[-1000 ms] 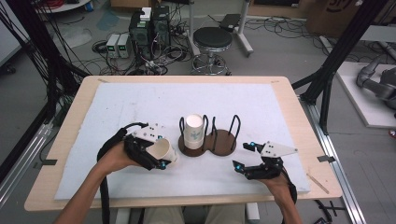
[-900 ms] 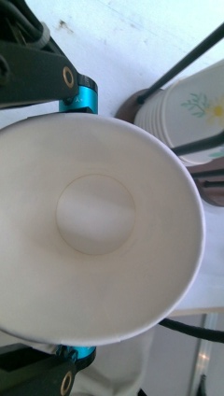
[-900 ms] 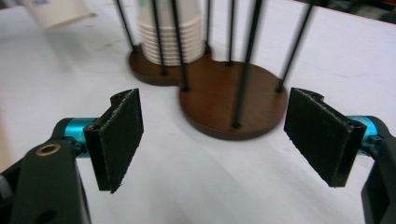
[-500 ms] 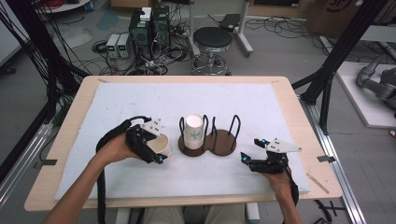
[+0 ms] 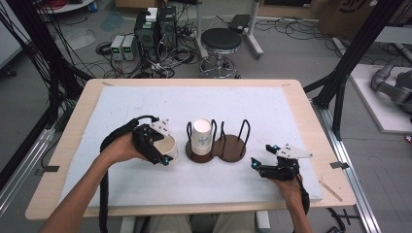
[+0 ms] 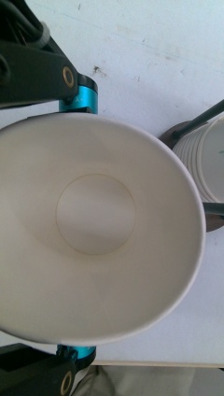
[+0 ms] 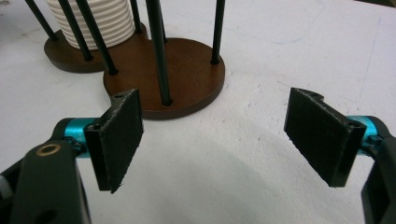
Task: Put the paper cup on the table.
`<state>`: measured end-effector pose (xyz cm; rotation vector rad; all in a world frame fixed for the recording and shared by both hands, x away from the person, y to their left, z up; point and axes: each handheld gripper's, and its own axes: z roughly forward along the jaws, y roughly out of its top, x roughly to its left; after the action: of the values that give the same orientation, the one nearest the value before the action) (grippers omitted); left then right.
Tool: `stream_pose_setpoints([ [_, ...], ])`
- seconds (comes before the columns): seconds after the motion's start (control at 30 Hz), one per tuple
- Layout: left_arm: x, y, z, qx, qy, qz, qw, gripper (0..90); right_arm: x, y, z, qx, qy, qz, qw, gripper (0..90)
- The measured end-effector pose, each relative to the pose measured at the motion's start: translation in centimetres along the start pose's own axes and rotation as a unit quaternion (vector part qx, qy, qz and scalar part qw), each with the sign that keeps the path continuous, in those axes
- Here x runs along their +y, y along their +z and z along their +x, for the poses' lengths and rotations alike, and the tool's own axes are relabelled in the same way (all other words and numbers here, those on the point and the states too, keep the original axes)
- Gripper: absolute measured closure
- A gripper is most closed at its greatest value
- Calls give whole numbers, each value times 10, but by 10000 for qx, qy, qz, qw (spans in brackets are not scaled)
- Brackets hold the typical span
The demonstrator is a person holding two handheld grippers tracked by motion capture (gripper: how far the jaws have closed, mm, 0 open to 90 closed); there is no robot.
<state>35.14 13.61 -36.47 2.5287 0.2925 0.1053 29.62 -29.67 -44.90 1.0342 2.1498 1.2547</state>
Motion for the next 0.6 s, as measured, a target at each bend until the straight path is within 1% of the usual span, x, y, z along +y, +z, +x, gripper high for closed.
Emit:
stream_pose_setpoints([
  [0.07, -1, 0, 0, 22, -54, -45, 10000, 303, 0, 0, 0, -6, 30, 1, 10000, 203],
  [0.17, -1, -1, 1, 36, -51, -12, 10000, 303, 0, 0, -1, -8, 1, -19, 10000, 203],
  [0.3, -3, -2, 3, 57, -96, -30, 9999, 303, 0, 1, -1, 12, 30, 24, 10000, 203],
  [0.33, -3, -2, 3, 63, -96, -25, 9999, 303, 0, 1, -2, 16, -3, 28, 10000, 203],
  [0.4, -4, -2, 3, 63, -107, -30, 9999, 303, 0, 1, -2, 20, 54, 48, 10000, 203],
  [0.57, -6, 0, 7, 74, -149, 14, 9999, 303, 0, 0, -2, 35, 58, -4, 10000, 203],
  [0.6, -6, 1, 10, 70, -142, 75, 9998, 303, 0, 0, -2, 35, 56, -3, 10000, 203],
])
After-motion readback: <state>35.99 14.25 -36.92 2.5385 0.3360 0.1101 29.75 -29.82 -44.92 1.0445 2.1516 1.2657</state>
